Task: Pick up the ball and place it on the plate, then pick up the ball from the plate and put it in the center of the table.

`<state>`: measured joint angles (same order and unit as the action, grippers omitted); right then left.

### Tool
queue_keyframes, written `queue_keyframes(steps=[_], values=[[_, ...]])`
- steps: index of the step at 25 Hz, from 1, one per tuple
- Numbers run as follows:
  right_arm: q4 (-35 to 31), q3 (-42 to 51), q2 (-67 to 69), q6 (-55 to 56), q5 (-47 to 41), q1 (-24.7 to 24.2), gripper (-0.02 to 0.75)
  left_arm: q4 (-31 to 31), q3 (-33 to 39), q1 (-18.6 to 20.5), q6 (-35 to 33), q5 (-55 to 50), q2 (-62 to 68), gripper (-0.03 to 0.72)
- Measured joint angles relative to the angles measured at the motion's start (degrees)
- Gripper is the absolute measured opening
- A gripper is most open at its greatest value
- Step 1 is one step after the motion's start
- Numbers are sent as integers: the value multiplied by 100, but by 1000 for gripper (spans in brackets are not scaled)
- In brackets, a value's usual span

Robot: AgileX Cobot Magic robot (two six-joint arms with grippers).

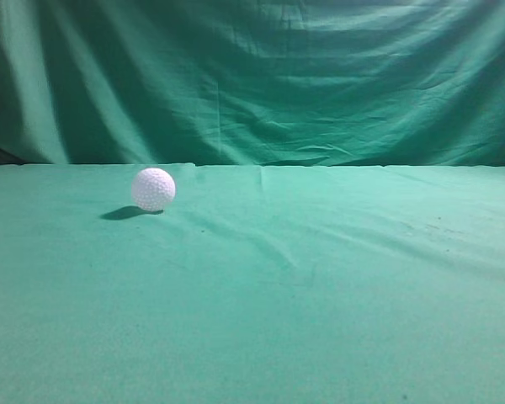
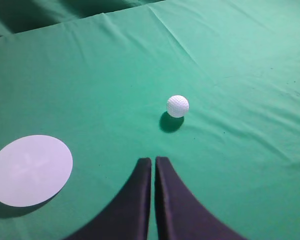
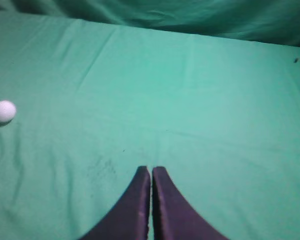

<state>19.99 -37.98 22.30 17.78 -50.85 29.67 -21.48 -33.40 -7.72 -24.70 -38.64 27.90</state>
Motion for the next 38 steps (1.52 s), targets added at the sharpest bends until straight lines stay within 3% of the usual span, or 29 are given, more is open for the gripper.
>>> queue_keyframes(steps=[5,8,11,20,38], values=[[-650,1170,-453,-633,1582,-1655,0,0,0,0,0,0,0,0],[-980,1930,-859,-769,2016,-2276,0,0,0,0,0,0,0,0],[-1086,2523,-1382,-818,2182,-2591,0,0,0,0,0,0,0,0],[-1098,3929,-2213,-915,2898,-2633,0,0,0,0,0,0,0,0],[-1110,3956,-2282,-1066,2898,-2633,0,0,0,0,0,-34,0,0]])
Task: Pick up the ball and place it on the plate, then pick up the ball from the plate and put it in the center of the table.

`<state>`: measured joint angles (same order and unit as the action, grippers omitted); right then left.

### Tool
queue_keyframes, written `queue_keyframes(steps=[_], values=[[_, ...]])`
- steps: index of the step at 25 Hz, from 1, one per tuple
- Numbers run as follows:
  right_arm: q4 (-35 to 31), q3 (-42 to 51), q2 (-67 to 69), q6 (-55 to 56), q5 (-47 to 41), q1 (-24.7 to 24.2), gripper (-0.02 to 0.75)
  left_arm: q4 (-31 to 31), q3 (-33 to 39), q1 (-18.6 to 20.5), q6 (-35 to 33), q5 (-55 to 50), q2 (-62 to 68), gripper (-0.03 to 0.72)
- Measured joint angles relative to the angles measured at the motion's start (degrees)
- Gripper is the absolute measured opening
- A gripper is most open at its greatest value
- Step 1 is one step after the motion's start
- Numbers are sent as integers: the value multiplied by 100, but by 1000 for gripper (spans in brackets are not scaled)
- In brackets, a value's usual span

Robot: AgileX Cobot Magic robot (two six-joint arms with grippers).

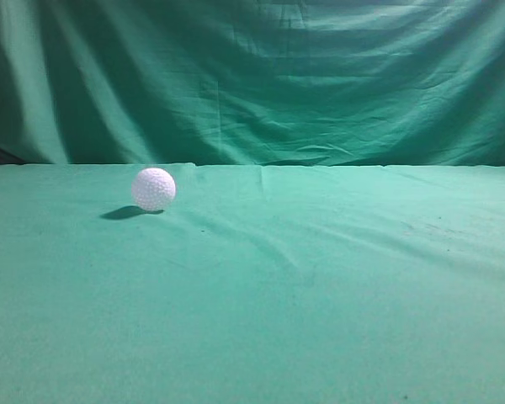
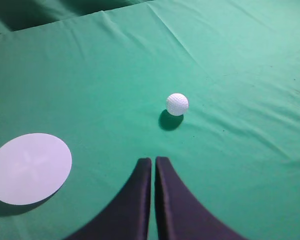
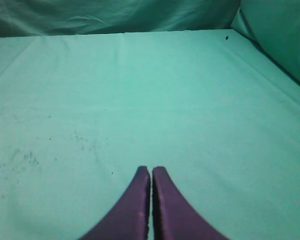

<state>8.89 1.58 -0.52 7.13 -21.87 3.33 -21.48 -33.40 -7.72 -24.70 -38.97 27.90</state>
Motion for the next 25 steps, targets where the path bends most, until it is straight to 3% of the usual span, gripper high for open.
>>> queue_keyframes(steps=[12,16,21,25], values=[[0,0,0,0,0,0,0,0,0,0,-26,-11,0,0],[0,0,0,0,0,0,0,449,64,91,-67,-9,-510,0],[0,0,0,0,0,0,0,1077,754,213,55,494,-1456,0],[0,0,0,0,0,0,0,1226,1611,442,188,1120,-2207,0]])
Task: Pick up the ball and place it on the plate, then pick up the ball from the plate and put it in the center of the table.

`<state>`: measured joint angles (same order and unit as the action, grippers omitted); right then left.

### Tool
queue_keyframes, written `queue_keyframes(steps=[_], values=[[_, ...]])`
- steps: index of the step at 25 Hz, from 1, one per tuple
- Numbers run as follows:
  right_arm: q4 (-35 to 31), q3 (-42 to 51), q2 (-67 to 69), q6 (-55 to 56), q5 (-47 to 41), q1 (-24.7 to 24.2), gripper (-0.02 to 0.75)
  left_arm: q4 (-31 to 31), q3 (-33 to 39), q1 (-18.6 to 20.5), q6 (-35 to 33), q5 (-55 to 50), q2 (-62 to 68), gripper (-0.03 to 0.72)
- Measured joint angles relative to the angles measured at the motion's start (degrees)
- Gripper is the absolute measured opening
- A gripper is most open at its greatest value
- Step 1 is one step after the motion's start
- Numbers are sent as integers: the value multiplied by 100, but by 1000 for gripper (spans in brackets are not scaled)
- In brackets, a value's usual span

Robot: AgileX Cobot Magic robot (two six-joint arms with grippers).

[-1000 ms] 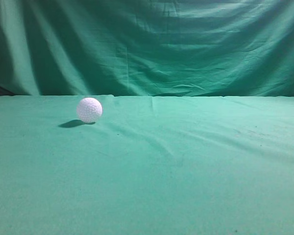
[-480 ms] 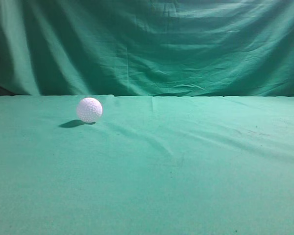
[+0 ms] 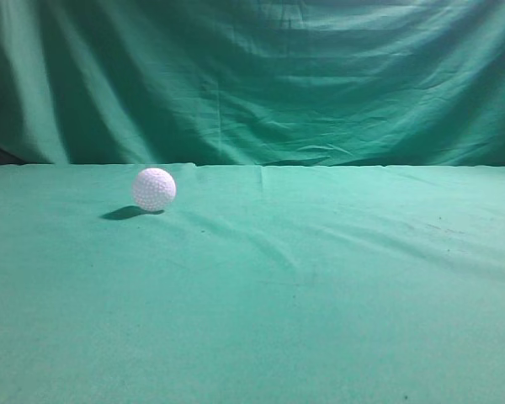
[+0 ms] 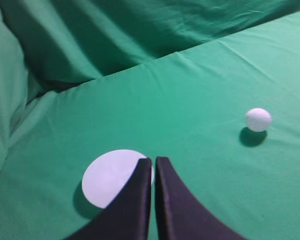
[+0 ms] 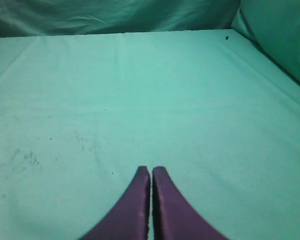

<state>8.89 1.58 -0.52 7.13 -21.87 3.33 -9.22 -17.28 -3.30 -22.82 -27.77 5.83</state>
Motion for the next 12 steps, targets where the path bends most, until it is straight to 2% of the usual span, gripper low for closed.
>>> queue_keyframes(steps=[6,12], values=[[0,0,0,0,0,0,0,119,1053,190,172,376,-639,0],[-9,0,0,0,-11,0,0,171,1670,216,172,552,-648,0]])
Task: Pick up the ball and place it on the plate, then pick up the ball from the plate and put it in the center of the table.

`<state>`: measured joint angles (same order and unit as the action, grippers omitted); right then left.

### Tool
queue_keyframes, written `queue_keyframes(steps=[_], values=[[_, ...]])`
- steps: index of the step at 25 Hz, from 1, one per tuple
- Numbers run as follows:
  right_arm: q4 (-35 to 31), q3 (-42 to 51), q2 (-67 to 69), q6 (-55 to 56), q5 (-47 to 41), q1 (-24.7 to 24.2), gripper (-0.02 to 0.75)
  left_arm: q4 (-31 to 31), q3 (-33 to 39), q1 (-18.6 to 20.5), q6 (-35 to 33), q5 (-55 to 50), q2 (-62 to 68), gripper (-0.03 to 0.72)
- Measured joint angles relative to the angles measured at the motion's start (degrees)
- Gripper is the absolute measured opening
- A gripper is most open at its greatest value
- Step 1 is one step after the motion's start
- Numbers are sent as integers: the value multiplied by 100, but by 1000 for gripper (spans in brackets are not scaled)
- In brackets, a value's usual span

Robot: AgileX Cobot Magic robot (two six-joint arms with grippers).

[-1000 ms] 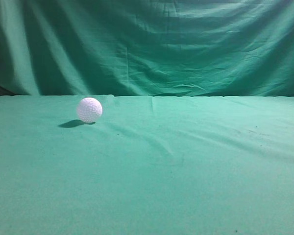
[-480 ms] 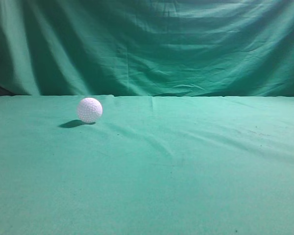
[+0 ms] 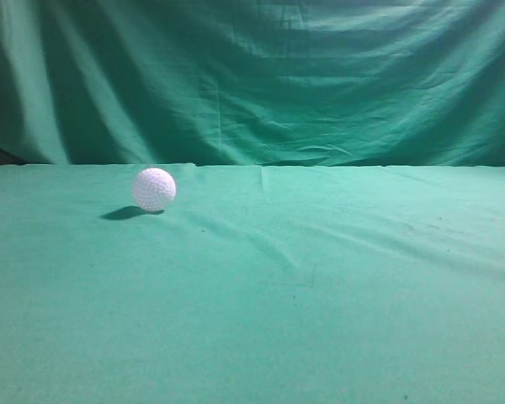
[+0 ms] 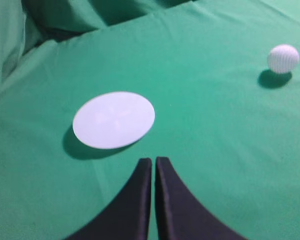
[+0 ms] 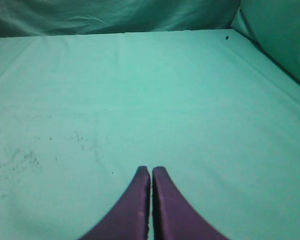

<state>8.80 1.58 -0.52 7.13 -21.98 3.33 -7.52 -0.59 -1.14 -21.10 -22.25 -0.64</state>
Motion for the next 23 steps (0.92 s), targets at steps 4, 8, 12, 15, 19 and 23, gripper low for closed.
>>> queue_keyframes(steps=[4,8,12,15,19,23], values=[[0,0,0,0,0,0,0,10,142,0,100,99,0,0],[0,0,0,0,0,0,0,10,155,0,129,127,0,0],[0,0,0,0,0,0,0,10,155,0,129,127,0,0],[0,0,0,0,0,0,0,10,155,0,129,127,0,0],[0,0,0,0,0,0,0,10,155,0,129,127,0,0],[0,0,0,0,0,0,0,10,155,0,129,127,0,0]])
